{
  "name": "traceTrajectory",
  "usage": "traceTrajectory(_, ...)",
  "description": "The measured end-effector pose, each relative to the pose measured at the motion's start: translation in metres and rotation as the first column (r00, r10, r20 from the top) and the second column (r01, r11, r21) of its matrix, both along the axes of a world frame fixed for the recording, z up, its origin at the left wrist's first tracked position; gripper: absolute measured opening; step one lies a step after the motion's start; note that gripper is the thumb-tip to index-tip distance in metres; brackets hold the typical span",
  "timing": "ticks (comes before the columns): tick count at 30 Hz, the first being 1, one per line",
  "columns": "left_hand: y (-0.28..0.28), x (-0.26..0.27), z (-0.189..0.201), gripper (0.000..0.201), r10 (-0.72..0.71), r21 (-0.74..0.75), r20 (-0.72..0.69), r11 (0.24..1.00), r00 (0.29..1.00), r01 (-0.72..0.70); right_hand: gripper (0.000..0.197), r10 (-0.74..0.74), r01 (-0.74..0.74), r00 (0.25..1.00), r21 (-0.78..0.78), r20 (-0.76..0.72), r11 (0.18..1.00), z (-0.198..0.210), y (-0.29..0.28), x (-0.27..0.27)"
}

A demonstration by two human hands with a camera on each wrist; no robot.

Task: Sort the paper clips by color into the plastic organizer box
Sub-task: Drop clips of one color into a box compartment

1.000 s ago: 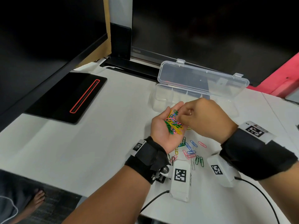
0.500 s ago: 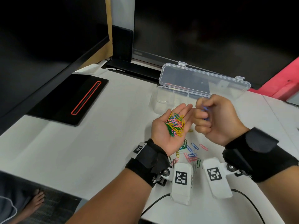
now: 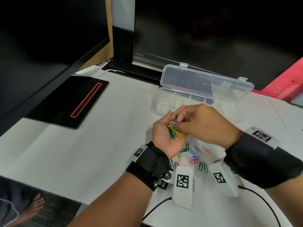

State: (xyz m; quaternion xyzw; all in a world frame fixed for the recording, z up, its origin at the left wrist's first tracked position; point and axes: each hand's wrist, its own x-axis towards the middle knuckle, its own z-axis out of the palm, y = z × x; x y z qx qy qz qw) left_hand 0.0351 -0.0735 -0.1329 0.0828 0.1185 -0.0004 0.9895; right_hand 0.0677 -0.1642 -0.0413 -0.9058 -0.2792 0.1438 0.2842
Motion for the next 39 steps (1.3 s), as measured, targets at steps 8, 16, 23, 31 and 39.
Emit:
traceTrajectory(8, 0.000, -0.001, -0.001, 0.047, -0.003, 0.033, 0.022, 0.999, 1.000, 0.002, 0.012, -0.071, 0.088, 0.980, -0.084, 0.186, 0.993, -0.013, 0.001, 0.005)
traceTrajectory(16, -0.002, 0.003, 0.003, 0.042, 0.018, -0.062, 0.023, 0.998, 1.000, -0.017, 0.005, -0.163, 0.232, 0.956, 0.289, -0.242, 0.929, -0.003, -0.013, 0.008)
traceTrajectory(23, -0.002, 0.002, 0.004, 0.045, 0.002, -0.071, 0.043, 0.997, 0.999, 0.001, 0.017, -0.068, 0.438, 0.759, 0.430, -0.648, 0.790, -0.001, -0.019, 0.017)
traceTrajectory(31, -0.002, 0.002, 0.004, 0.045, -0.017, -0.069, 0.054, 0.997, 0.998, 0.021, 0.024, 0.172, 0.670, 0.508, 0.513, -0.844, 0.536, 0.002, -0.021, 0.024)
traceTrajectory(39, -0.004, 0.004, 0.001, 0.045, -0.032, -0.071, 0.043, 0.997, 0.999, 0.035, 0.041, -0.103, 0.165, 0.967, 0.265, -0.232, 0.950, 0.008, -0.008, 0.028)
